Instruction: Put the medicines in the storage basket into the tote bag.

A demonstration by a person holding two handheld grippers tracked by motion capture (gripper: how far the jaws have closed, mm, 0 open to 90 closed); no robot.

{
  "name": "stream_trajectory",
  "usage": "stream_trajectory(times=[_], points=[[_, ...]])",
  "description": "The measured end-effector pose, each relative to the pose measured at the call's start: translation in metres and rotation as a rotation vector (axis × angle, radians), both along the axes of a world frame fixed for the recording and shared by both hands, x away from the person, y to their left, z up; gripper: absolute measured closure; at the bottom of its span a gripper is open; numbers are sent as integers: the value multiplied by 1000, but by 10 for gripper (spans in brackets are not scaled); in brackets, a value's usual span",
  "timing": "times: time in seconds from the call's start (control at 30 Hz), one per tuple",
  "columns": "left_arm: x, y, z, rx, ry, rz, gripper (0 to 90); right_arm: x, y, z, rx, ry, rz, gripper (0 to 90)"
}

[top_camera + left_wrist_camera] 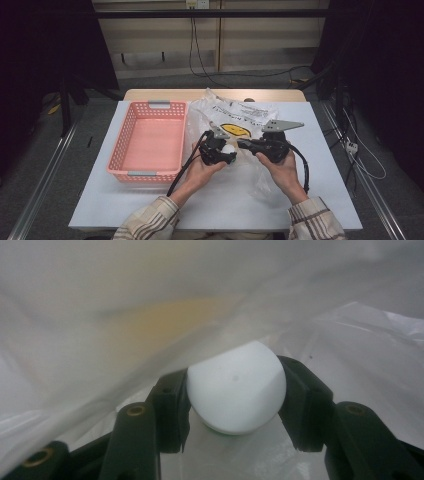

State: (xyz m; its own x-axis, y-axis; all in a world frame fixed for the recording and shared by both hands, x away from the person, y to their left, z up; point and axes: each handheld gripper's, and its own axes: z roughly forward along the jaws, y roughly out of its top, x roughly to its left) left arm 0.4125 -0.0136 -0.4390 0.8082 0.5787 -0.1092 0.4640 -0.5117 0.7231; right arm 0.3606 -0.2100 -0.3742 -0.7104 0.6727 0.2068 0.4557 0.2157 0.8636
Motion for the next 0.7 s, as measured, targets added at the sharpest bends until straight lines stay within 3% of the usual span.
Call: stream_trajectory(times=[0.13,0.5,0.7], points=[[0,-1,-3,30,-6,10,454,0,1,-1,-3,1,2,900],[-5,5,12,-16,-19,-25,292,1,-1,-1,1,2,-2,900],[-13,9,23,-2,-68,-43,224,1,-1,-2,-2,3,-3,900]])
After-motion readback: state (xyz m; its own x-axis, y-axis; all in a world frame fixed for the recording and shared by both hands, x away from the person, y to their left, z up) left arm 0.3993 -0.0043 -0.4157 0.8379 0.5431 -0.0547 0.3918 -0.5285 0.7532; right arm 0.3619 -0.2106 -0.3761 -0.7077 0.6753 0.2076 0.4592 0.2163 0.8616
